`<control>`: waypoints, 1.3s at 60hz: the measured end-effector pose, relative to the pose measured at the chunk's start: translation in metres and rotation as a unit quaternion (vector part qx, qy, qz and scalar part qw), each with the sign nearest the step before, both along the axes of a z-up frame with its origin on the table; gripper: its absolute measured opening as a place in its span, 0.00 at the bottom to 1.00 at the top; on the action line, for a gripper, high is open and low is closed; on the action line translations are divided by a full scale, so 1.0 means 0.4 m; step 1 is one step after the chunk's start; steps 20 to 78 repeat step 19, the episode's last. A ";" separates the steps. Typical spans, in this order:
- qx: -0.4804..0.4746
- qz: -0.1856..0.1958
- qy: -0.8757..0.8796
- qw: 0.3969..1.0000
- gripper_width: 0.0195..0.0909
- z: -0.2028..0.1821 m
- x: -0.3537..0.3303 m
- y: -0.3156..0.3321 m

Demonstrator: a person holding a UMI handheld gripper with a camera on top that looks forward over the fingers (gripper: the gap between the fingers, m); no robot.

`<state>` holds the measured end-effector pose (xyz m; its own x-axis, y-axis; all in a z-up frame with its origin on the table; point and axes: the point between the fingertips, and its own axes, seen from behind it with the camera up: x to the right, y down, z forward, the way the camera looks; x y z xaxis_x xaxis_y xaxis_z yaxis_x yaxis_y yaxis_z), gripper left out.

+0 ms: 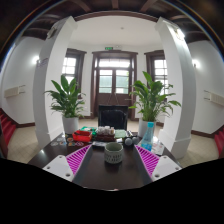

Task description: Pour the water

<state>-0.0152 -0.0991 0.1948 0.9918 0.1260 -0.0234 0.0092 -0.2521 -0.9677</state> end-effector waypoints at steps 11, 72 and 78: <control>0.000 0.011 0.007 1.000 0.91 0.008 -0.015 -0.019; -0.004 0.015 0.012 1.000 0.91 0.004 -0.013 -0.015; -0.004 0.015 0.012 1.000 0.91 0.004 -0.013 -0.015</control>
